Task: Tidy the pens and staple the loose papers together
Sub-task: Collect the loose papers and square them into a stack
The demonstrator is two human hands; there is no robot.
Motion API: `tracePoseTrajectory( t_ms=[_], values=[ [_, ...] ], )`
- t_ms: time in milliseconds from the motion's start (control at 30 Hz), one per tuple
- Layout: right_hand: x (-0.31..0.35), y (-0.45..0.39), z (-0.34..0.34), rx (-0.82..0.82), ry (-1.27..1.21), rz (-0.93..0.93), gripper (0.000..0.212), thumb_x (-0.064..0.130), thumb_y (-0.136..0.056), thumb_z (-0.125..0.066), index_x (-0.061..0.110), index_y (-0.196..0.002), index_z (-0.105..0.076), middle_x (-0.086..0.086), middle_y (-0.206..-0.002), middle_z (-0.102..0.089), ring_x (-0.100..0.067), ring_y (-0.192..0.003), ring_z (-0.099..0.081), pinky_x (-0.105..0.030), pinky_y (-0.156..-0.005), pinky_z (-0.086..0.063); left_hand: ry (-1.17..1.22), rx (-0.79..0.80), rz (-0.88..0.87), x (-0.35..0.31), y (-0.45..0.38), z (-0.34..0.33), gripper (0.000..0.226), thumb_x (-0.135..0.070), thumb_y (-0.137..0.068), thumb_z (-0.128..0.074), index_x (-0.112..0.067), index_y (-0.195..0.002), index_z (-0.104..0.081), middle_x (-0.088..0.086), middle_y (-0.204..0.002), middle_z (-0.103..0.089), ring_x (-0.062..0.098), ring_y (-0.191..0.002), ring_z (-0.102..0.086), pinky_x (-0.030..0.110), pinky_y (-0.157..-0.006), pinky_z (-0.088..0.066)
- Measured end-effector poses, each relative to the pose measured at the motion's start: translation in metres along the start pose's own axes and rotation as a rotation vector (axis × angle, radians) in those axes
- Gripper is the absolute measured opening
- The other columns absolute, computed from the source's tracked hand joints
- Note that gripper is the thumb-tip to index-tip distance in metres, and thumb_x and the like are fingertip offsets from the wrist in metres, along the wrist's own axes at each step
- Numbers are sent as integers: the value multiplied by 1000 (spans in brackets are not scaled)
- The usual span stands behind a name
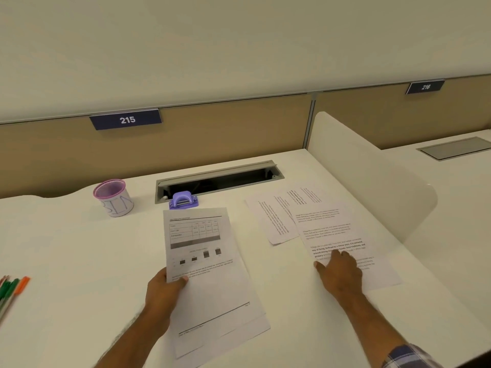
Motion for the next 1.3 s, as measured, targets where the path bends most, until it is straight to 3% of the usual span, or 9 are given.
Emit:
tracePoseTrajectory(
  t_ms=[167, 433, 533, 667, 833, 1100, 1300],
  values=[
    [18, -4, -1, 59, 13, 45, 39, 33, -93, -53, 8, -123, -47, -14, -123, -53, -30, -117, -48, -39, -93, -46, -11, 9, 5, 5, -12, -7, 32, -2, -92, -63, -10, -123, -63, 11, -114, -70, 36, -97, -68, 55, -90, -55],
    [32, -7, 3, 28, 171, 62, 25, 17, -89, -47, 11, -113, -51, -10, -112, -58, -26, -107, -54, -36, -82, -51, -13, 34, 30, 12, -28, -12, 33, -2, -91, -63, -10, -123, -63, 11, -115, -70, 34, -98, -68, 53, -90, -56],
    [36, -6, 1, -11, 285, 78, 37, 12, -89, -43, 10, -127, -44, -9, -115, -57, -23, -106, -55, -32, -80, -54, -26, 64, 40, 13, -32, -11, 33, -4, -91, -64, -12, -123, -64, 9, -116, -71, 33, -100, -69, 54, -92, -55],
    [37, -11, -4, 3, 324, 118, 64, 15, -90, -46, 3, -146, -19, -13, -125, -50, -25, -113, -51, -30, -85, -52, -28, 90, 51, 16, -36, -8, 32, -2, -89, -66, -10, -120, -67, 8, -113, -73, 31, -99, -70, 49, -90, -57],
    [43, -9, 10, -46, 206, 59, 42, 12, -82, -48, 7, -123, -42, -10, -100, -61, -27, -92, -63, -35, -71, -53, -42, 95, 50, 20, -41, -8, 31, -4, -87, -69, -13, -117, -69, 6, -112, -75, 30, -99, -71, 51, -93, -56],
    [60, -24, 25, -142, 31, 49, 19, 21, -84, -53, 4, -93, -52, -14, -77, -64, -34, -68, -63, -35, -58, -53, -24, 74, 72, 23, -42, -8, 28, -3, -87, -69, -12, -114, -70, 6, -108, -76, 30, -95, -73, 49, -89, -58],
    [87, -43, 51, -189, -14, 74, 12, 6, -88, -52, 1, -86, -63, -18, -89, -68, -38, -82, -67, -34, -65, -51, -20, 77, 67, 24, -42, -7, 30, -4, -88, -69, -13, -116, -69, 6, -110, -75, 29, -96, -72, 49, -89, -58]
  ],
)
Point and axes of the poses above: each hand's wrist, its own y-axis away from the middle knuckle, its own z-axis out of the back of the hand, x = y × z, the point moved 6 cm from there along -y, towards the middle knuckle
